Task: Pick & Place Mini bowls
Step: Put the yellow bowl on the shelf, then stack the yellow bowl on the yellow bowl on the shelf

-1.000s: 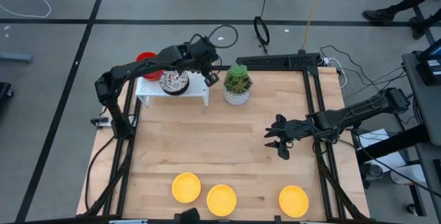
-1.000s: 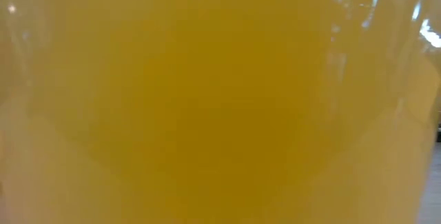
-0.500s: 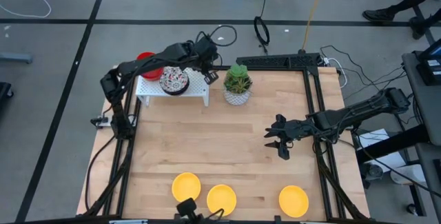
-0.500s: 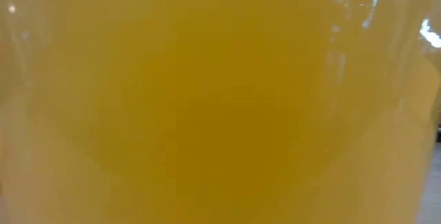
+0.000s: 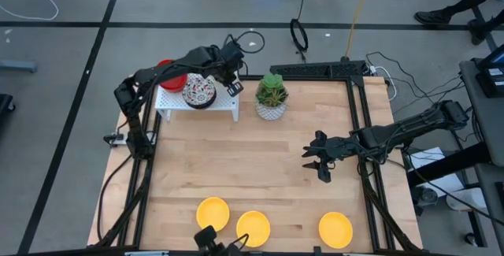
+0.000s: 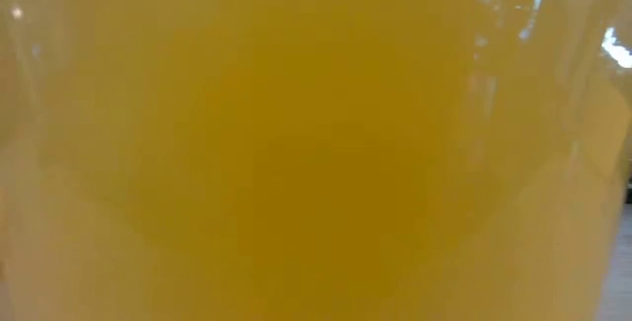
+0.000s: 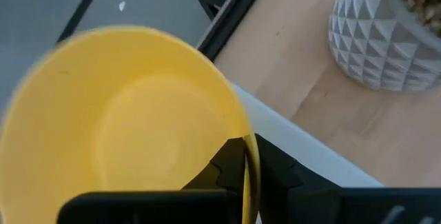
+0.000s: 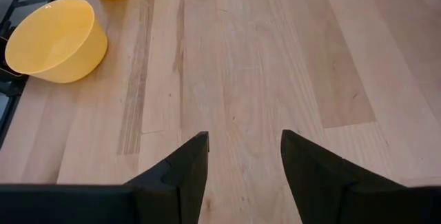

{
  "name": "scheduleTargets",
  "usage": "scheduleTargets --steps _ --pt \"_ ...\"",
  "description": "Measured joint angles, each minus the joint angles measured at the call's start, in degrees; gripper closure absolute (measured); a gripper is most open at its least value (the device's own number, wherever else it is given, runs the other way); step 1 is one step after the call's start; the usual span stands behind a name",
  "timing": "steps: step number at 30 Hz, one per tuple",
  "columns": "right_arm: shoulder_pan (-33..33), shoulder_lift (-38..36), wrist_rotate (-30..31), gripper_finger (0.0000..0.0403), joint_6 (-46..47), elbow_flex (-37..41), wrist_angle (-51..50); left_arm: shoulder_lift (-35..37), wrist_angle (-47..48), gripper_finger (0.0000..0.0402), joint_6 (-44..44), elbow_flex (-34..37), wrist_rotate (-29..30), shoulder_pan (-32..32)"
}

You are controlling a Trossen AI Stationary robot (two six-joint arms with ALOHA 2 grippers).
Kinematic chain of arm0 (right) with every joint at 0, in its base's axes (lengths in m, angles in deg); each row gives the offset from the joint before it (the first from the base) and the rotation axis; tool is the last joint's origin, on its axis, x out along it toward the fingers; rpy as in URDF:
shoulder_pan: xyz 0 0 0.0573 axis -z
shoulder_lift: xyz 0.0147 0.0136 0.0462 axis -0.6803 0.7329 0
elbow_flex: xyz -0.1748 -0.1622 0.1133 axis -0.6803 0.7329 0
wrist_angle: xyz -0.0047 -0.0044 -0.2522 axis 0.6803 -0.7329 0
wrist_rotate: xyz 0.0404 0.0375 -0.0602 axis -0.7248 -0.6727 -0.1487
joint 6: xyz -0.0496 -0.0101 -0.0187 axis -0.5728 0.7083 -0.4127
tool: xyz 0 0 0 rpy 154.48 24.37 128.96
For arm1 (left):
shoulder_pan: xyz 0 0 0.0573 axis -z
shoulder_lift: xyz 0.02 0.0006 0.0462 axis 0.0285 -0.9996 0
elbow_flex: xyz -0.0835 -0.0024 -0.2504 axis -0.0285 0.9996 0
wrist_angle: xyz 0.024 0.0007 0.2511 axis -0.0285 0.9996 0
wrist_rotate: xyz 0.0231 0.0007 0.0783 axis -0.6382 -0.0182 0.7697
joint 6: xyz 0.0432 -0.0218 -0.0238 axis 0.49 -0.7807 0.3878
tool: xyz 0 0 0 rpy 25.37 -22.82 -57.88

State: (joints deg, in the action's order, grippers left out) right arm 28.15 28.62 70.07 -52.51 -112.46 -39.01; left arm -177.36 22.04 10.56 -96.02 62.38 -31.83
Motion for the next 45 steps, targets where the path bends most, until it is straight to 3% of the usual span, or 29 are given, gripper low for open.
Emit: scheduleTargets --steps 17,23,27,37,45 --pt "0.0 0.0 0.0 0.0234 0.01 0.0 0.0 0.13 -2.5 0.0371 -0.8 2.93 -2.02 0.06" --pt "0.0 0.0 -0.02 0.0234 0.02 0.0 0.0 0.11 -3.67 0.0366 -3.08 2.97 0.31 0.06" --pt "0.0 0.0 -0.02 0.0234 0.02 0.0 0.0 0.11 -3.45 0.0336 -3.27 2.97 0.73 0.06" --pt "0.0 0.0 -0.04 0.0234 0.02 0.0 0.0 1.44 -3.28 0.022 -2.81 2.97 0.74 0.27" --pt "0.0 0.0 -0.04 0.0234 0.24 0.0 0.0 7.08 -3.13 0.0177 -3.14 2.97 0.8 1.34"
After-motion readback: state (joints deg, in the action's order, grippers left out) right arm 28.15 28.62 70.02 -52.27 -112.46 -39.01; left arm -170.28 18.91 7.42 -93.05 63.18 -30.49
